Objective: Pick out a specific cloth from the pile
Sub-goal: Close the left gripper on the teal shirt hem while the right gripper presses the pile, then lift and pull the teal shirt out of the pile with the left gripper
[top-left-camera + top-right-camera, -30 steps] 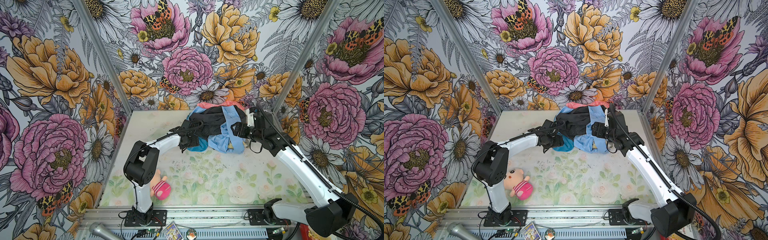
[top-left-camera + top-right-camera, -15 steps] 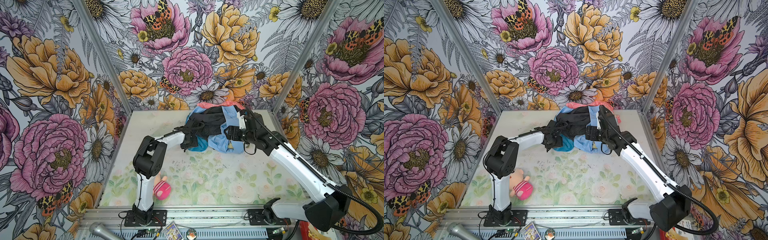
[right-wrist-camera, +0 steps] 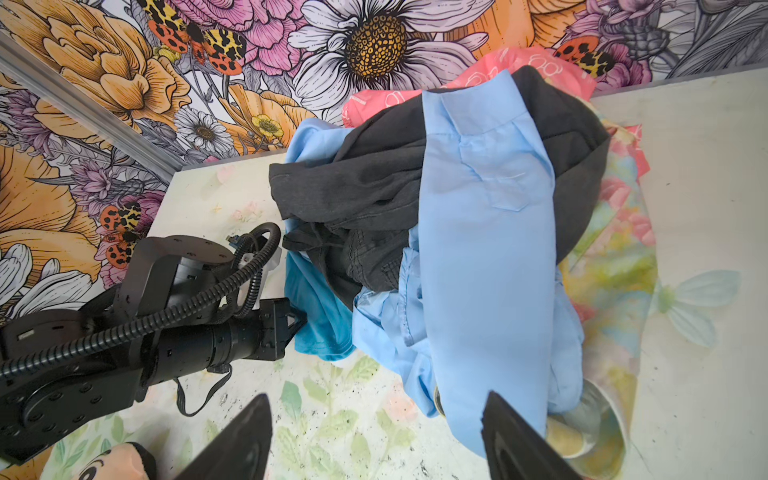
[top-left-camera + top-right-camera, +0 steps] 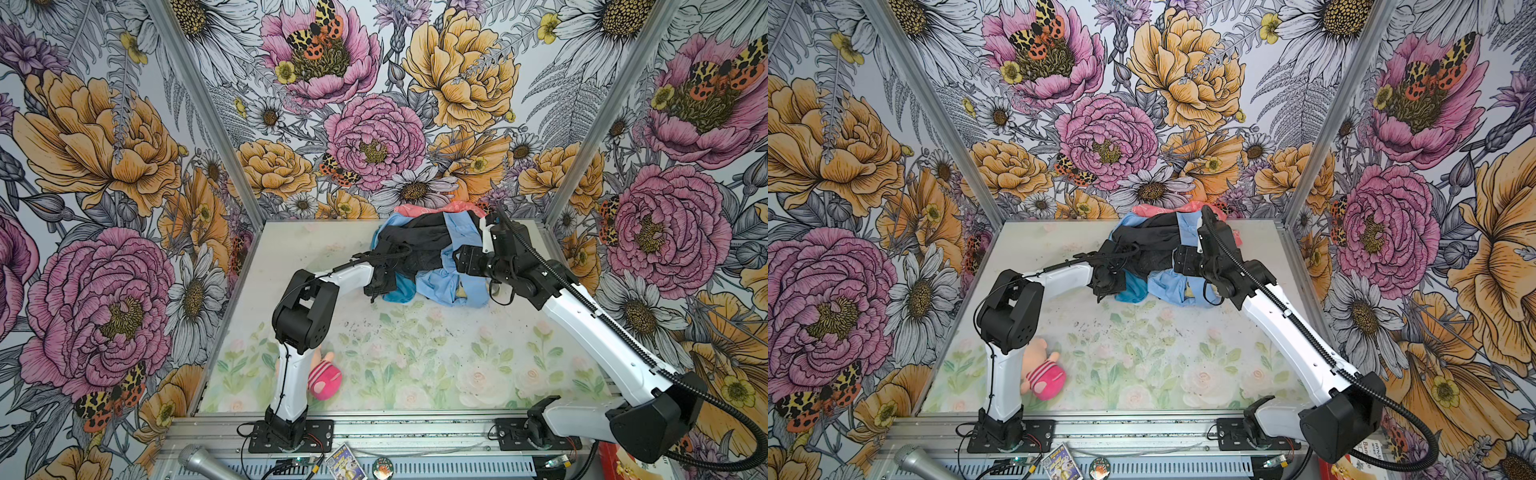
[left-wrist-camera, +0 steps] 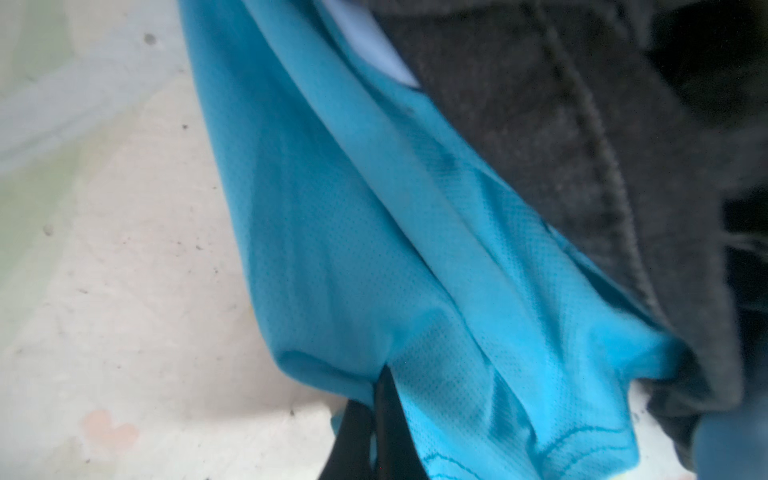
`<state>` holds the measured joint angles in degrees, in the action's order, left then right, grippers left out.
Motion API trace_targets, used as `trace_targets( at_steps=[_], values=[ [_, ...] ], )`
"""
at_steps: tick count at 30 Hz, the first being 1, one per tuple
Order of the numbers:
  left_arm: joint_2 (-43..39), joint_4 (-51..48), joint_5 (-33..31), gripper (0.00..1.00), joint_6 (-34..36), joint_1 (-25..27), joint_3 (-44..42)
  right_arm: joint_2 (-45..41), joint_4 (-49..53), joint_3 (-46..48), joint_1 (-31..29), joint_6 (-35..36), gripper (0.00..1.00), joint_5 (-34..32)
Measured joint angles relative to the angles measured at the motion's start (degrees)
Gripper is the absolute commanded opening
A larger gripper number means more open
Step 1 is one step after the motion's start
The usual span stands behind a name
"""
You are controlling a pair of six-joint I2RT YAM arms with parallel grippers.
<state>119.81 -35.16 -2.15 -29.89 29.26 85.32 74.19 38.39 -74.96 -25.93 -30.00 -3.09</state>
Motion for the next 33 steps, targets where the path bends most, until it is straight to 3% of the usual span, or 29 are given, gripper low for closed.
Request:
trace_targets(
  at_steps=[6,21,33],
  values=[
    [-1.5,-0.9,0.0,0.0,0.0,0.0,0.0,0.0,0.0,0.0,0.0,0.0,0.8,-1.9],
    [-16.5,-2.7,0.0,0.0,0.0,-0.7,5.5,0.0,0.0,-0.3,0.1,1.3,0.8,-3.6],
    [-20.8,-4.8,1.2,0.0,0.0,-1.0,15.2,0.0,-0.2,-0.4,0.1,2.6,0.81,-3.7]
  ],
)
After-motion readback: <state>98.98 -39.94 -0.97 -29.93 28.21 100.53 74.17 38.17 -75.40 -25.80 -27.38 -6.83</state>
